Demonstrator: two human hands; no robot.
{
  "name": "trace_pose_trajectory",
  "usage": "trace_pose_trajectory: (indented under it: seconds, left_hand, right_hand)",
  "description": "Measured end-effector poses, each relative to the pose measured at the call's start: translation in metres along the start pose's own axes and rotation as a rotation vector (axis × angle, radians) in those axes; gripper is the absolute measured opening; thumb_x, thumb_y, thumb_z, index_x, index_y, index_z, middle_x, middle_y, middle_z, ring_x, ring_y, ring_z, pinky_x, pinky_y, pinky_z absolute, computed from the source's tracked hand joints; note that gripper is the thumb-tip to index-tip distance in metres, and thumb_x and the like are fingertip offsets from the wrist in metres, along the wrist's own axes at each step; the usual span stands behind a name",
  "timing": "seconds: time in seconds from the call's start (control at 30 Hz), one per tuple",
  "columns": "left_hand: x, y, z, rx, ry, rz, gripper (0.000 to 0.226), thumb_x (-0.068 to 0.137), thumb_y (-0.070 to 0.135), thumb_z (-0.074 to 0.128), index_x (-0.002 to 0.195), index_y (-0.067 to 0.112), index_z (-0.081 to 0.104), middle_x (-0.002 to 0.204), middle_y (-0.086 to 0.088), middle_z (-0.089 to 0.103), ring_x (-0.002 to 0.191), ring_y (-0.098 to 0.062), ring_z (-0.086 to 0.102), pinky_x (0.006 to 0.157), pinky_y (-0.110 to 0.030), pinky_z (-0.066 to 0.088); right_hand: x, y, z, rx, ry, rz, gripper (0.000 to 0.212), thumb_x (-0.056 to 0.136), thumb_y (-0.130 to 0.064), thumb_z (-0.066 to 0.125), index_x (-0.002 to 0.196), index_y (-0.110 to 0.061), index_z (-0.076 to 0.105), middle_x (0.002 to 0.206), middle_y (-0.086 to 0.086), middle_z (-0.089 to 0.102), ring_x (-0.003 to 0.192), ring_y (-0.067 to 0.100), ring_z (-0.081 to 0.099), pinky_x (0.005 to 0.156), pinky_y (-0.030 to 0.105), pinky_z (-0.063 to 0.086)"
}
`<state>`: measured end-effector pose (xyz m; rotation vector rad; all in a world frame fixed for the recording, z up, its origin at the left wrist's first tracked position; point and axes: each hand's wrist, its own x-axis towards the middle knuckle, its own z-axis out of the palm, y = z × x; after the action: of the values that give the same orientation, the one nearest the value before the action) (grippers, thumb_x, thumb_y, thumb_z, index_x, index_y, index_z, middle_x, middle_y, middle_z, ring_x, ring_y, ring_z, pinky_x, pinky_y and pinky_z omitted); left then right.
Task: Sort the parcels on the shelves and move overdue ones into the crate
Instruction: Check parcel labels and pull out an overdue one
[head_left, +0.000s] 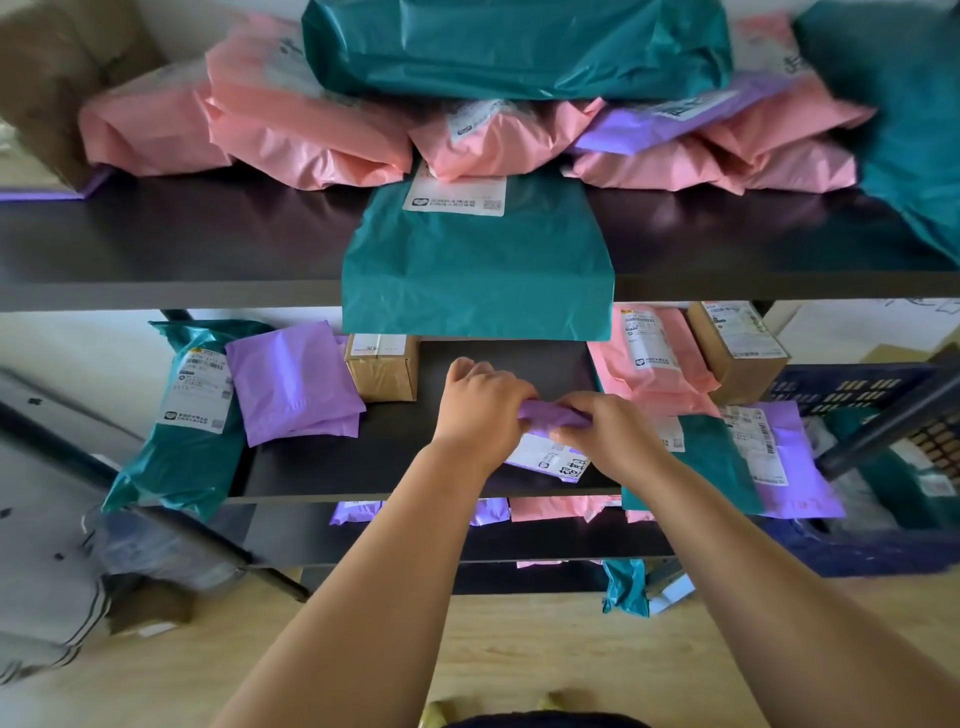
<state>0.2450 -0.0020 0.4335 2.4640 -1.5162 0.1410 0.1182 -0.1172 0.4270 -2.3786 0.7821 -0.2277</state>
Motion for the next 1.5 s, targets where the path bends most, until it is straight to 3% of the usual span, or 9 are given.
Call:
trace_pose_trajectory:
  seconds: [0.17,0.3,0.43,0.5,0.6,0.67,0.9,1.4,1.5]
  left_hand:
    - [-0.004,0.004,0.001,-0.088,0.202,-0.14,0.059,0.081,0.035,0.075,0.134,0.019,0.055,0.131,-0.005,0.056,0.129,-0.03,0.044,0.116,-0.048,0.023]
    - [-0.007,0.001,-0.001,-0.454,0.145,-0.462,0.073,0.087,0.028,0.07,0.148,0.014,0.032,0.153,-0.004,0.036,0.144,-0.023,0.028,0.117,-0.033,0.026]
    - [-0.015,-0.003,0.007,-0.898,0.035,-0.758,0.078,0.088,0.032,0.071,0.151,0.015,0.029,0.149,-0.001,0.044,0.131,-0.022,0.049,0.1,-0.032,0.046]
    - [-0.02,-0.002,0.012,-1.084,-0.046,-0.861,0.076,0.084,0.041,0.073,0.146,0.013,0.039,0.135,-0.001,0.058,0.116,-0.02,0.062,0.094,-0.037,0.054]
    - [-0.027,-0.002,0.018,-1.384,-0.132,-0.935,0.046,0.083,0.042,0.073,0.116,0.012,0.065,0.105,-0.007,0.075,0.093,-0.023,0.073,0.085,-0.044,0.059]
    - [-0.031,-0.002,0.018,-1.504,-0.144,-0.94,0.027,0.089,0.028,0.071,0.107,0.009,0.069,0.097,-0.01,0.076,0.09,-0.027,0.074,0.085,-0.046,0.059]
    - [-0.033,-0.004,0.012,-1.68,-0.131,-0.938,0.03,0.086,0.021,0.073,0.112,0.005,0.069,0.102,-0.013,0.075,0.092,-0.031,0.073,0.088,-0.05,0.057]
    - [-0.036,0.006,0.022,-1.68,-0.174,-0.933,0.029,0.085,0.021,0.075,0.109,0.007,0.069,0.099,-0.012,0.076,0.091,-0.03,0.074,0.086,-0.051,0.058]
    - [-0.039,0.012,0.029,-1.645,-0.222,-0.913,0.027,0.086,0.021,0.074,0.109,0.007,0.07,0.099,-0.011,0.076,0.089,-0.027,0.074,0.086,-0.05,0.058]
  right_hand:
    - [-0.001,0.005,0.0,0.248,0.008,0.134,0.01,0.087,-0.019,0.067,0.095,-0.014,0.071,0.079,0.006,0.07,0.073,0.024,0.063,0.065,0.036,0.047]
    - [-0.003,0.011,0.001,0.666,0.105,0.403,0.018,0.086,-0.017,0.071,0.099,-0.005,0.069,0.095,0.013,0.072,0.084,0.026,0.067,0.077,0.035,0.053]
    - [-0.006,0.02,0.006,1.049,0.08,0.634,0.03,0.09,-0.017,0.068,0.119,-0.008,0.063,0.115,0.013,0.069,0.105,0.029,0.066,0.092,0.044,0.055]
    - [-0.009,0.022,0.008,1.217,0.073,0.683,0.03,0.092,-0.014,0.065,0.122,-0.008,0.061,0.115,0.014,0.069,0.108,0.028,0.066,0.095,0.044,0.054]
    - [-0.014,0.02,0.008,1.355,0.06,0.694,0.023,0.094,-0.01,0.062,0.118,-0.009,0.061,0.112,0.013,0.071,0.104,0.025,0.068,0.09,0.043,0.055]
    - [-0.015,0.02,0.009,1.37,0.05,0.683,0.021,0.095,-0.009,0.061,0.115,-0.009,0.061,0.111,0.014,0.071,0.099,0.025,0.069,0.083,0.04,0.056]
    - [-0.018,0.016,0.006,1.399,0.043,0.614,0.026,0.094,-0.011,0.062,0.119,-0.008,0.06,0.109,0.013,0.073,0.1,0.026,0.071,0.084,0.04,0.057]
    - [-0.034,0.025,0.002,1.349,0.074,0.574,0.019,0.095,-0.012,0.061,0.113,-0.008,0.064,0.104,0.012,0.075,0.091,0.022,0.074,0.078,0.036,0.057]
    - [-0.048,0.034,0.004,1.279,0.092,0.59,0.026,0.093,-0.013,0.064,0.118,-0.009,0.063,0.109,0.01,0.074,0.104,0.024,0.07,0.089,0.041,0.056]
